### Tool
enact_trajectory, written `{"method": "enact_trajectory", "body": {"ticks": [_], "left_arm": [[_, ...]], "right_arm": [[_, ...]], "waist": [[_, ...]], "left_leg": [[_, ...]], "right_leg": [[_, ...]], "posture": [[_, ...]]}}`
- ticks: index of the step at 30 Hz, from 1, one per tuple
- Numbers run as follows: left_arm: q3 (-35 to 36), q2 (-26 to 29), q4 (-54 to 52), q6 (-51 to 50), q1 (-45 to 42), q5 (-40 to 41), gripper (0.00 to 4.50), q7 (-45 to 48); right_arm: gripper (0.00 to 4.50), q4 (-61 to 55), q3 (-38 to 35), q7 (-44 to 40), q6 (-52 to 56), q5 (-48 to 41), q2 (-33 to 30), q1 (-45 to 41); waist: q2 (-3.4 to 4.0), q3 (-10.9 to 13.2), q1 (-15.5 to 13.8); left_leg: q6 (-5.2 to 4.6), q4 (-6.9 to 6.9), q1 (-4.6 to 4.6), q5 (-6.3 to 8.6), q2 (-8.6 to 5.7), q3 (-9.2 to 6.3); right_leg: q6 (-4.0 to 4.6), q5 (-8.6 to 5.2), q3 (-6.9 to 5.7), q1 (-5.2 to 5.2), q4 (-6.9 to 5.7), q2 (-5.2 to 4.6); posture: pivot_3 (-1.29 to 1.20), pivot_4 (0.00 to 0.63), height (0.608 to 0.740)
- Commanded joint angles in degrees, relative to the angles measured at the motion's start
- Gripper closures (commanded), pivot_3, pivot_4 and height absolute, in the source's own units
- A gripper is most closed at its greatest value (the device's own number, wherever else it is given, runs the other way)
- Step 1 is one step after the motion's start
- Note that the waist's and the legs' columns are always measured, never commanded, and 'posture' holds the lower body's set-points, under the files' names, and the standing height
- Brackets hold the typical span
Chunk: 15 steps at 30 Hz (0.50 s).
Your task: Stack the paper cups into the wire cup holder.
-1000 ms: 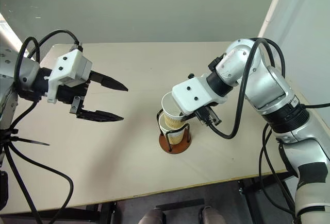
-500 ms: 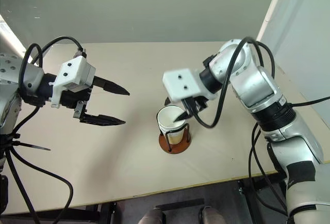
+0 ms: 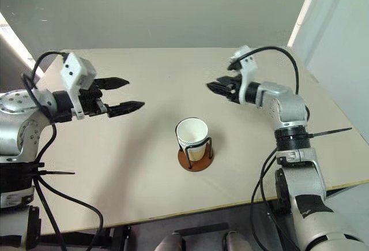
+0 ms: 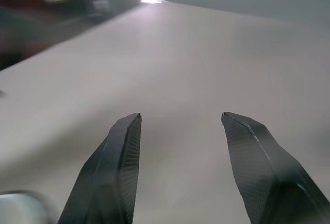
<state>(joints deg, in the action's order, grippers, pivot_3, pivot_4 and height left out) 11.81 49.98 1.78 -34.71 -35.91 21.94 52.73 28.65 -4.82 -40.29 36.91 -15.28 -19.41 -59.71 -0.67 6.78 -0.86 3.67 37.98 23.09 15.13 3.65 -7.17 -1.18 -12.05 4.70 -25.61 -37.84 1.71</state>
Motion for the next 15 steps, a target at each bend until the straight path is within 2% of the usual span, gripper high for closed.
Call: {"method": "enact_trajectory", "body": {"ticks": [1,4,6,10,15], "left_arm": [[4.4,-1.6,1.7,1.6,2.1,-2.3,0.00,-8.3],[8.5,-3.4,4.2,4.7,6.7,-4.5,0.00,-15.3],[11.6,-4.5,4.2,5.6,10.6,-3.5,0.00,-16.8],[14.5,-3.8,1.3,4.7,16.9,1.0,0.00,-12.0],[15.7,-1.0,2.4,5.4,21.5,1.6,0.00,-8.8]], "right_arm": [[1.98,4.8,-4.8,5.9,-7.3,0.8,-1.7,-0.2],[1.98,10.8,-8.1,12.7,-14.6,2.1,-3.7,0.8],[1.98,14.1,-9.5,15.3,-18.3,2.6,-5.6,1.5],[1.98,17.8,-9.7,14.8,-22.3,2.9,-8.6,2.4],[1.98,21.7,-7.8,14.1,-25.3,5.8,-11.6,2.9]], "waist": [[0.00,0.0,0.0],[0.01,0.0,0.1],[0.00,0.0,0.1],[0.00,0.0,0.0],[0.00,0.0,0.1]], "left_leg": [[0.01,-0.02,-0.01,-0.01,0.01,0.00],[0.03,-0.04,-0.04,-0.02,0.03,0.00],[0.02,-0.06,-0.08,-0.01,0.01,0.04],[0.04,-0.05,-0.04,0.00,0.01,0.11],[0.03,-0.04,-0.14,0.00,0.04,0.13]], "right_leg": [[0.00,0.00,0.00,-0.03,-0.03,0.01],[0.01,0.00,0.00,-0.04,-0.06,0.02],[0.00,0.00,0.07,-0.03,-0.07,0.02],[0.00,0.00,0.09,-0.04,-0.06,0.02],[0.14,0.09,0.09,0.00,-0.17,0.02]], "posture": [[0.00,0.150,0.740],[0.00,0.150,0.740],[0.00,0.150,0.740],[0.00,0.150,0.740],[0.00,0.150,0.740]]}}
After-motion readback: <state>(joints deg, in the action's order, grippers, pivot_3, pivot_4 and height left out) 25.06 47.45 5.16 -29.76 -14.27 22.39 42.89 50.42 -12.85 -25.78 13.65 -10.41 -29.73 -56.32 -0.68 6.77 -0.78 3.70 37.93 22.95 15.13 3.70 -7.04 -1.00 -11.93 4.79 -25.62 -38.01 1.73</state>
